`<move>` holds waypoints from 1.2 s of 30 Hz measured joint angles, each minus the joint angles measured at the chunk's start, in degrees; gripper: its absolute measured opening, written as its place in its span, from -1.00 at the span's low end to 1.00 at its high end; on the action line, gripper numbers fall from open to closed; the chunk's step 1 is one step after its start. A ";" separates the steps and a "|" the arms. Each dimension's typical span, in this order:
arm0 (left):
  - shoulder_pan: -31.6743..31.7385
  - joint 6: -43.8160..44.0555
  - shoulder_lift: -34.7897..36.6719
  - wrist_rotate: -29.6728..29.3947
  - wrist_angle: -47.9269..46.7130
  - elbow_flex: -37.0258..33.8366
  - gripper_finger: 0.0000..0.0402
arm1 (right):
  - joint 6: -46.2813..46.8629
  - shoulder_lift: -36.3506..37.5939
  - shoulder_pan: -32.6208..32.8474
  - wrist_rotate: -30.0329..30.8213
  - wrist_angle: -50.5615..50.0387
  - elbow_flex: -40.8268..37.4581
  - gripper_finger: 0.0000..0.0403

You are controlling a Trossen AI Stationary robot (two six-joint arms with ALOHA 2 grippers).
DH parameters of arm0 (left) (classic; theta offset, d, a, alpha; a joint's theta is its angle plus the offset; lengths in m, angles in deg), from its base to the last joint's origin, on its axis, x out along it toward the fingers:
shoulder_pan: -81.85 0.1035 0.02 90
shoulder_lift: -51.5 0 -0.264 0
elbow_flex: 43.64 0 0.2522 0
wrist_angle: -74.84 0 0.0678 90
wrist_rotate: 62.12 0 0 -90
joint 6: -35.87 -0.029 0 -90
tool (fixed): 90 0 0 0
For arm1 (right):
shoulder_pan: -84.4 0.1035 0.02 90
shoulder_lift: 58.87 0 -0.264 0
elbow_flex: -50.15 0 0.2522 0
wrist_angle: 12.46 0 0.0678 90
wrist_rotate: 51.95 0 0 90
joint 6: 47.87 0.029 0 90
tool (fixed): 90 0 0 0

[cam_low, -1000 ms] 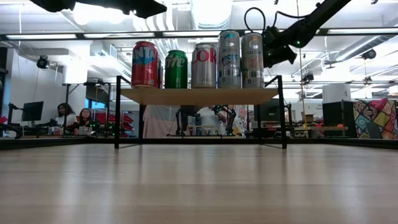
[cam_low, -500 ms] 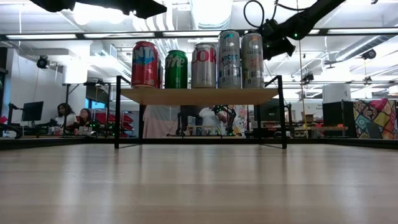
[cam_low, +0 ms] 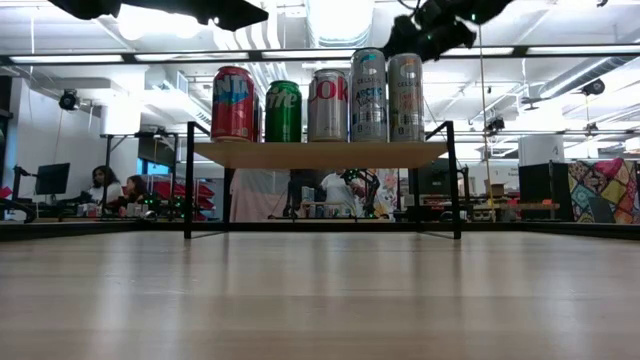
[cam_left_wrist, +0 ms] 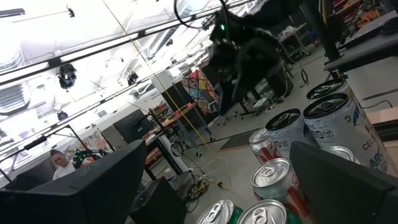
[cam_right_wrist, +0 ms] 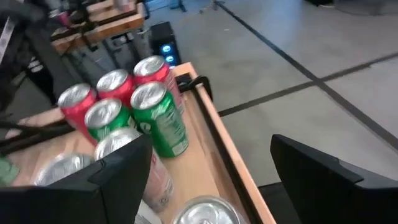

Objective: Place canned beverage on shelf
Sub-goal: Put the silver soda can on the shelf aligned with the other silver soda can

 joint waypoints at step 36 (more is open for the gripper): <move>-0.02 -0.59 0.00 -0.02 -0.13 0.00 0.90 | 15.64 -7.80 10.18 29.89 -35.95 20.96 -0.95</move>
